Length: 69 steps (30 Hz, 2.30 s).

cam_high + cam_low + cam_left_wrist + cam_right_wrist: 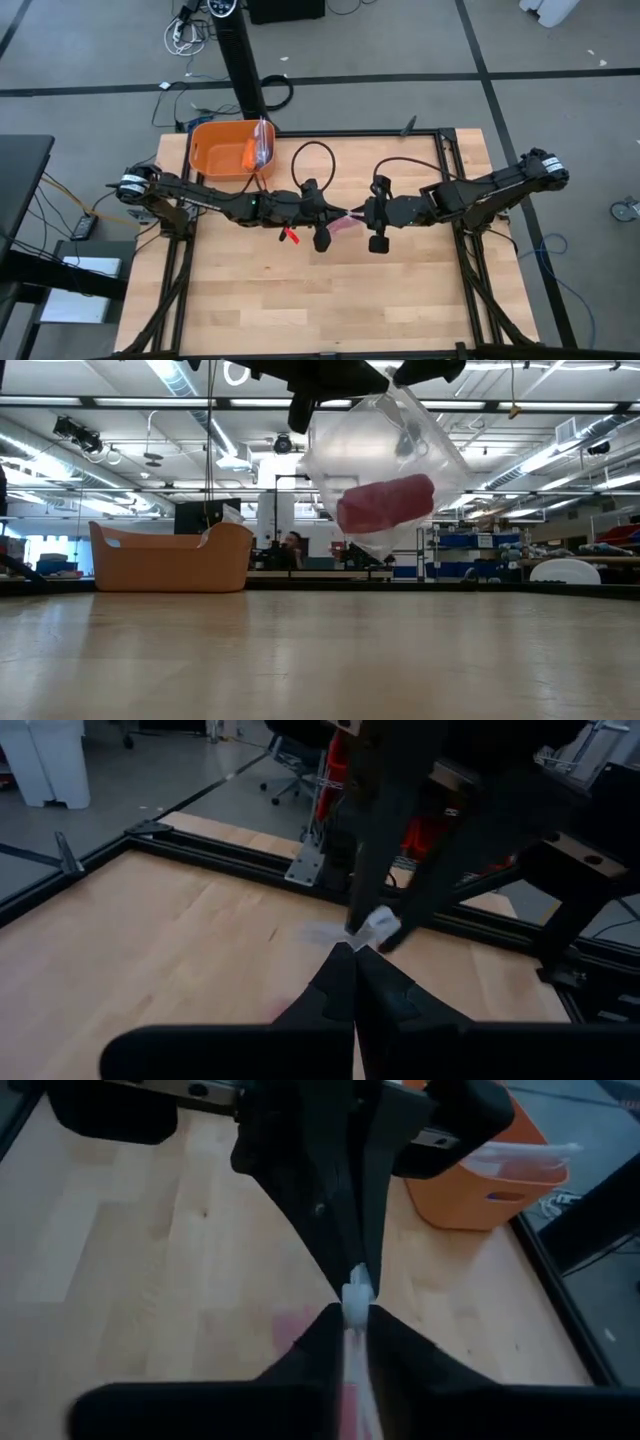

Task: Roll bandage
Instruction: Close the transparent zip bag

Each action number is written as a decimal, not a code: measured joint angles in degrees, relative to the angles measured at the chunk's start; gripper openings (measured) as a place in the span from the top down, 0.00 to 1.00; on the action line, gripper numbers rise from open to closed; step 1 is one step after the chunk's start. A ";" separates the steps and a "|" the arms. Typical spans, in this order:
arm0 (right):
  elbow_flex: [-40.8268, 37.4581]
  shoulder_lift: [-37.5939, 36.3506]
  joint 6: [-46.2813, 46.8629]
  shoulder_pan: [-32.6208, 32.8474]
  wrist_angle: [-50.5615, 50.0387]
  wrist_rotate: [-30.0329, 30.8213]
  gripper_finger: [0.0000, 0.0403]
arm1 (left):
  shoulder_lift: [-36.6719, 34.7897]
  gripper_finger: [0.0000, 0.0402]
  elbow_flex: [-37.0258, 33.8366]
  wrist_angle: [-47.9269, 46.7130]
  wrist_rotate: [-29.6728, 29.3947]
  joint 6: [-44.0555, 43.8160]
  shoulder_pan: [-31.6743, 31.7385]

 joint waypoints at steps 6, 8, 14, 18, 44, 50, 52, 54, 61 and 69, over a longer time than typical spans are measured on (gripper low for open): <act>0.00 -0.11 -1.31 0.02 0.13 0.31 0.96 | 0.00 1.00 0.00 0.52 1.62 1.97 0.00; 0.07 -0.11 -1.31 0.02 -0.21 -0.10 0.96 | 0.01 1.00 -0.09 1.73 2.57 2.71 -0.07; 0.09 -0.15 -1.43 0.04 -1.28 -0.79 0.99 | 0.04 1.00 -0.11 2.76 2.95 3.63 -0.35; 0.09 -0.13 -1.24 0.02 -2.60 -0.71 1.00 | 0.04 1.00 -0.09 3.15 3.48 3.65 -0.43; -0.09 -2.55 1.95 3.07 -3.52 -2.17 0.99 | -0.02 1.00 -17.61 33.69 3.41 -4.41 -1.27; -0.09 0.01 0.13 0.58 -1.14 -4.84 0.99 | -0.02 1.00 -21.54 31.08 2.95 -8.06 -1.25; -0.34 -0.03 0.05 -0.49 -1.23 -5.18 0.99 | -0.02 1.00 -22.18 29.01 3.10 -9.62 -1.25; -0.95 -0.38 -0.03 -2.00 -1.15 -6.83 0.99 | -0.02 1.00 -22.34 26.30 3.95 -10.75 -1.24; -1.21 0.03 -2.76 -8.90 -1.46 -11.54 1.00 | -0.02 1.00 -22.29 18.94 2.39 -11.57 2.28; -10.19 2.96 -4.87 -16.90 12.86 -18.82 1.00 | -0.02 1.00 -22.30 11.62 -2.14 -7.69 3.45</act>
